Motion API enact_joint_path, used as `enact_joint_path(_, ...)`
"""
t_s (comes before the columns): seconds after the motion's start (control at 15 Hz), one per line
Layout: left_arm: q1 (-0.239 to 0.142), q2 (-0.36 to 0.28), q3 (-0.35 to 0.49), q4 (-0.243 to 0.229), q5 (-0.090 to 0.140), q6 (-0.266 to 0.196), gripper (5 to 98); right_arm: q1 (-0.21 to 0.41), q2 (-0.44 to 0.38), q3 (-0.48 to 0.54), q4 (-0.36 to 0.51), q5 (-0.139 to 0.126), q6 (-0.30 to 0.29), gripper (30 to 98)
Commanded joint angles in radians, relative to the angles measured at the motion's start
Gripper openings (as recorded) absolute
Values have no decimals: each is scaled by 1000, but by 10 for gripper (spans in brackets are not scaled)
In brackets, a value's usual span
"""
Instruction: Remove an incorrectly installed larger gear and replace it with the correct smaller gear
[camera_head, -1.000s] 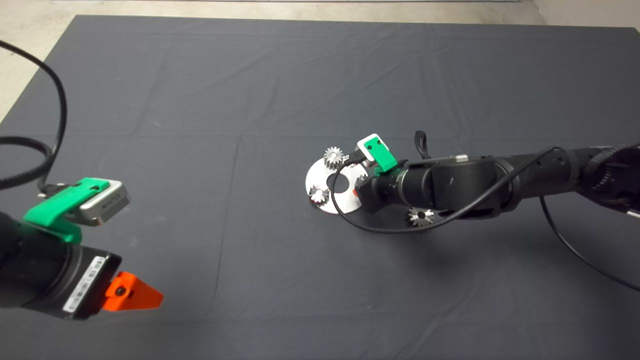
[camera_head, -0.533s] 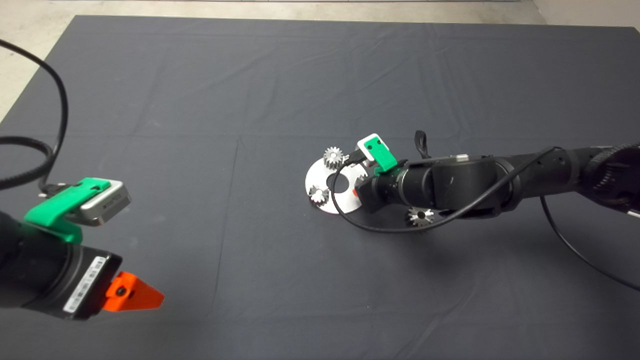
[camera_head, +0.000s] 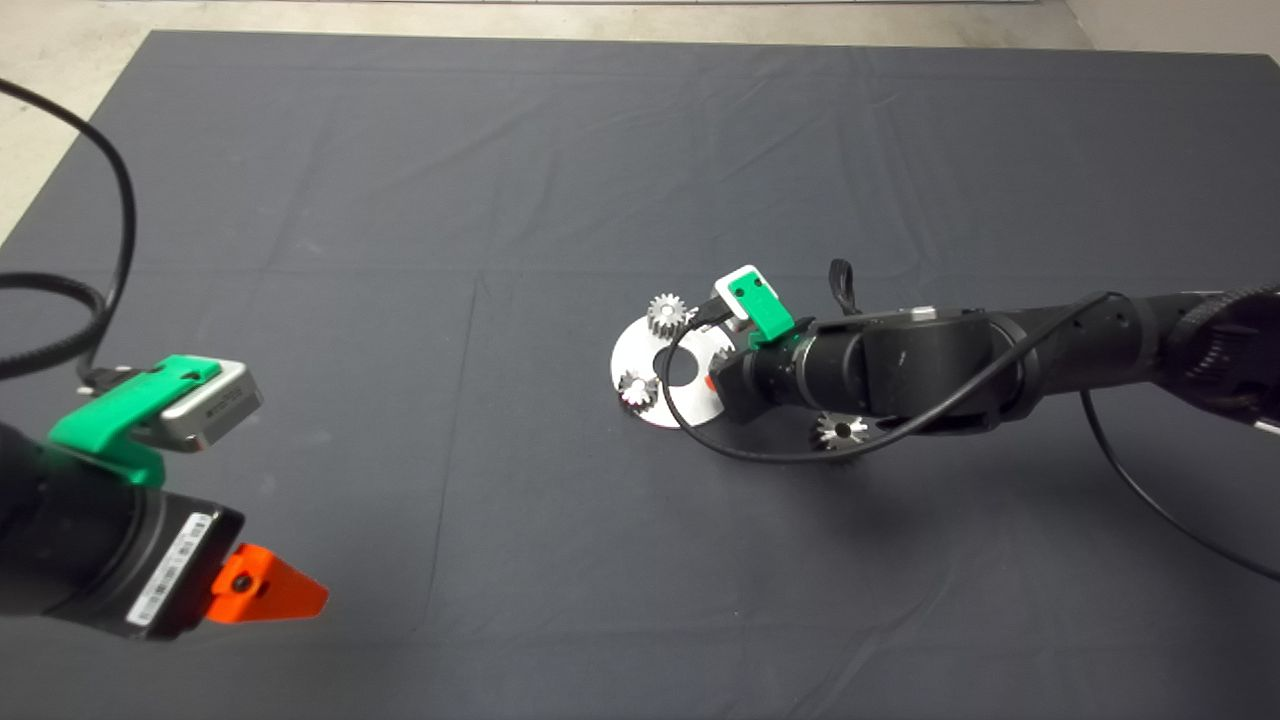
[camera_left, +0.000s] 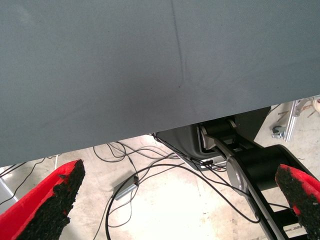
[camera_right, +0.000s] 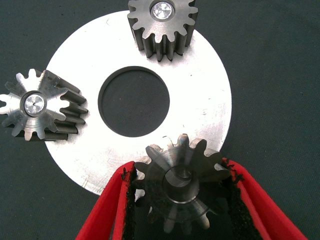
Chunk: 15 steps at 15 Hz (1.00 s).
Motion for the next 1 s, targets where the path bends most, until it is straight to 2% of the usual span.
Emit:
enact_joint_path(0.0,-9,1,9,-19,3,-1,981,21,-6,-4,5,-13,8,393)
enact_joint_path(0.47,-9,3,9,-18,3,-1,981,53,-7,-26,122,-24,3,394)
enact_joint_path(0.93,-9,35,9,-19,5,-3,981,51,0,-59,150,-24,-1,394)
